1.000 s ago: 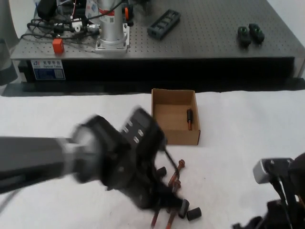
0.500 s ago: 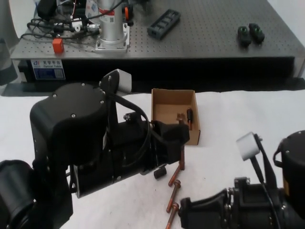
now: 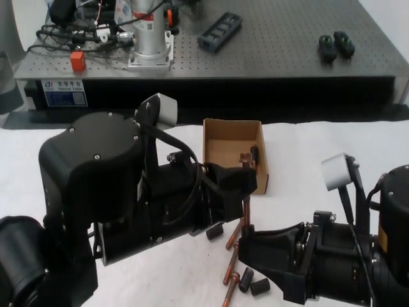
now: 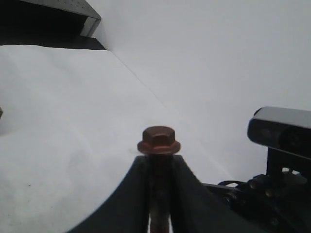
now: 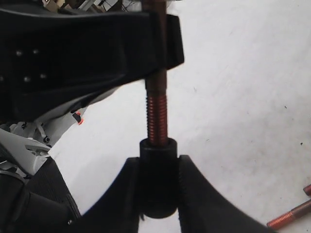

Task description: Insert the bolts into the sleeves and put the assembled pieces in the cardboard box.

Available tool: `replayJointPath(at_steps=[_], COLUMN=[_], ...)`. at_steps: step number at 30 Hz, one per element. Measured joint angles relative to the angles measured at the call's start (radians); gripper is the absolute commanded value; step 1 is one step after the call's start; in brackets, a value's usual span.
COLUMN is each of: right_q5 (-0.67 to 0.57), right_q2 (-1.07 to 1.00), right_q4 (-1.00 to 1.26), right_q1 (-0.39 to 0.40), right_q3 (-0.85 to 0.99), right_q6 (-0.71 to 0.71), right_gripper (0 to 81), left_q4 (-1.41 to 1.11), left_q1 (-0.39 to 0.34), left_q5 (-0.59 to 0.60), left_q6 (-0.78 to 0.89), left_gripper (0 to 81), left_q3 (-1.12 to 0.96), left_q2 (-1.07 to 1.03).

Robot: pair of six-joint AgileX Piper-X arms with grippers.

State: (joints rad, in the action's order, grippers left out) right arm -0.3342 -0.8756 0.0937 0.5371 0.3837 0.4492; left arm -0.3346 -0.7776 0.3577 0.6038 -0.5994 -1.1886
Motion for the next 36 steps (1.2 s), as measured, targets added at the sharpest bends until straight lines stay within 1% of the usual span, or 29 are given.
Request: replayJointPath(at_steps=[4, 5, 6, 8, 10, 11, 12, 14, 16, 17, 20, 21, 23, 25, 26, 30, 36], right_q5=[0.032, 0.040, 0.051, 0.063, 0.078, 0.114, 0.137, 0.181, 0.209, 0.210, 0.229, 0.229, 0.236, 0.237, 0.240, 0.266, 0.311], right_q2=[0.000, 0.000, 0.000, 0.000, 0.000, 0.000, -0.003, -0.025, -0.076, -0.083, -0.209, -0.219, -0.332, -0.473, -0.608, -0.861, -1.150], right_q4=[0.033, 0.043, 0.053, 0.061, 0.069, 0.074, 0.075, 0.073, 0.067, 0.066, 0.061, 0.059, 0.056, 0.051, 0.026, -0.103, -0.327], right_q1=[0.000, 0.000, 0.000, 0.000, -0.003, -0.012, -0.022, -0.062, -0.117, -0.122, -0.204, -0.210, -0.252, -0.286, -0.304, -0.316, -0.316], right_q3=[0.000, 0.000, 0.000, 0.000, 0.000, 0.000, 0.000, 0.005, 0.028, 0.031, 0.100, 0.106, 0.177, 0.294, 0.407, 0.664, 1.005], right_q6=[0.002, 0.002, 0.002, 0.002, 0.002, 0.002, -0.002, -0.015, -0.052, -0.052, -0.120, -0.124, -0.168, -0.215, -0.251, -0.296, -0.323], right_gripper=[7.3, 7.3, 7.3, 7.3, 7.3, 7.3, 7.3, 7.3, 7.3, 7.3, 7.3, 7.3, 7.3, 7.3, 7.3, 7.3, 7.2], left_q4=[0.000, 0.000, 0.000, 0.000, 0.000, 0.000, 0.000, 0.021, 0.065, 0.114, 0.215, 0.260, 0.308, 0.376, 0.379, 0.413, 0.440], left_q1=[0.000, 0.000, 0.000, 0.000, 0.000, 0.000, 0.000, 0.000, 0.000, 0.000, 0.000, 0.000, 0.000, 0.000, 0.000, 0.000, 0.000], left_q5=[0.003, 0.004, 0.004, 0.006, -0.005, -0.020, -0.047, -0.118, -0.193, -0.249, -0.336, -0.358, -0.369, -0.381, -0.380, -0.382, -0.382], left_q6=[0.000, 0.000, -0.008, -0.029, -0.039, -0.039, -0.039, -0.039, -0.056, -0.083, -0.122, -0.140, -0.156, -0.174, -0.174, -0.183, -0.186], left_gripper=[0.6, 3.6, 9.2, 25.6, 47.5, 53.8, 58.0, 56.7, 52.4, 50.9, 50.1, 50.1, 50.1, 50.1, 50.1, 50.1, 50.1], left_q3=[0.000, 0.000, 0.000, 0.000, 0.000, 0.000, 0.000, 0.000, 0.000, 0.000, 0.000, 0.000, 0.000, 0.000, 0.000, 0.000, 0.000], left_q2=[0.000, 0.000, 0.000, 0.000, 0.000, 0.000, 0.000, 0.000, 0.000, 0.000, 0.000, 0.000, 0.000, 0.000, 0.000, 0.000, 0.000])
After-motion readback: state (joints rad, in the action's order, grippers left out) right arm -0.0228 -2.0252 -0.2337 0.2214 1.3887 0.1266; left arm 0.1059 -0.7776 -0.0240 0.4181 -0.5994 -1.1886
